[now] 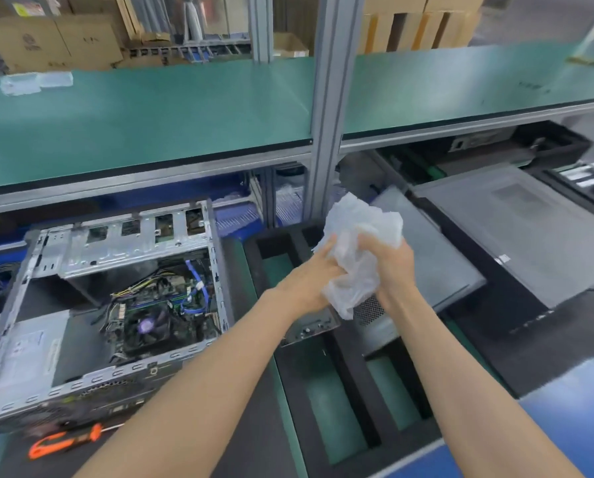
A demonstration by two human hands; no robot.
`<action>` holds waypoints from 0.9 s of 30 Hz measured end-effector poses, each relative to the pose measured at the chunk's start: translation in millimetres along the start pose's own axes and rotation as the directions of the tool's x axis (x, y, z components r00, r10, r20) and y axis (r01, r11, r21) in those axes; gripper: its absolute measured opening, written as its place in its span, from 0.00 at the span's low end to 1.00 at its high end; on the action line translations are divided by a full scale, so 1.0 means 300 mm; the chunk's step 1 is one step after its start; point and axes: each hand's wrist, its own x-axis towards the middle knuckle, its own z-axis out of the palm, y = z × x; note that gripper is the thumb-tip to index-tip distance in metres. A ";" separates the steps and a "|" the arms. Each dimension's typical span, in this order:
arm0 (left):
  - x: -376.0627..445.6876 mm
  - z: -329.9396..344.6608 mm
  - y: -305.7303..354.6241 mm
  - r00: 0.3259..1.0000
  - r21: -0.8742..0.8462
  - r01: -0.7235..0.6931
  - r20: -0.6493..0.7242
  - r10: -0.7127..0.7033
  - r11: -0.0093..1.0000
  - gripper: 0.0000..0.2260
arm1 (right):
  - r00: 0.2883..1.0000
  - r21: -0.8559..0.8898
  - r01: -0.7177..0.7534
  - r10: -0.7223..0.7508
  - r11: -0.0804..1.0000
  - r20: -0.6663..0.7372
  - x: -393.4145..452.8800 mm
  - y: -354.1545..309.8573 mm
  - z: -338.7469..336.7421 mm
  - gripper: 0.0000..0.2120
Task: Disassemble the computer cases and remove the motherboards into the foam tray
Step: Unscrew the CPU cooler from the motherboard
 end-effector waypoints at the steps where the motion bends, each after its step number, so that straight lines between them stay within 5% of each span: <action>1: 0.006 0.001 -0.006 0.999 0.017 -0.031 0.005 0.031 0.999 0.21 | 0.998 -0.069 0.024 -0.028 0.997 -0.053 0.031 0.017 -0.039 0.19; 7: -0.014 0.023 -0.088 0.968 -0.002 0.200 -0.153 -0.198 0.980 0.20 | 0.985 -0.511 0.089 -0.153 0.855 -0.085 0.176 0.153 -0.186 0.15; 11: -0.029 0.044 -0.119 0.956 -0.007 0.247 -0.158 -0.245 0.969 0.18 | 0.991 -0.656 0.110 -0.135 0.747 0.012 0.209 0.292 -0.215 0.33; 13: -0.034 0.042 -0.130 0.950 -0.015 0.256 -0.180 -0.255 0.967 0.18 | 0.975 -0.772 0.203 -0.195 0.603 0.105 0.212 0.357 -0.210 0.42; 16: -0.031 0.033 -0.144 0.941 -0.010 0.269 -0.212 -0.265 0.963 0.17 | 0.943 -0.949 0.276 -0.237 0.155 0.235 0.227 0.432 -0.210 0.47; 22: -0.024 0.029 -0.156 0.929 -0.046 0.292 -0.222 -0.295 0.955 0.18 | 0.887 -0.862 0.455 0.031 -0.225 0.460 0.250 0.504 -0.210 0.15; 27: -0.030 0.018 -0.168 0.918 -0.067 0.315 -0.231 -0.322 0.947 0.17 | 0.828 -0.780 0.561 0.158 -0.278 0.539 0.285 0.505 -0.204 0.23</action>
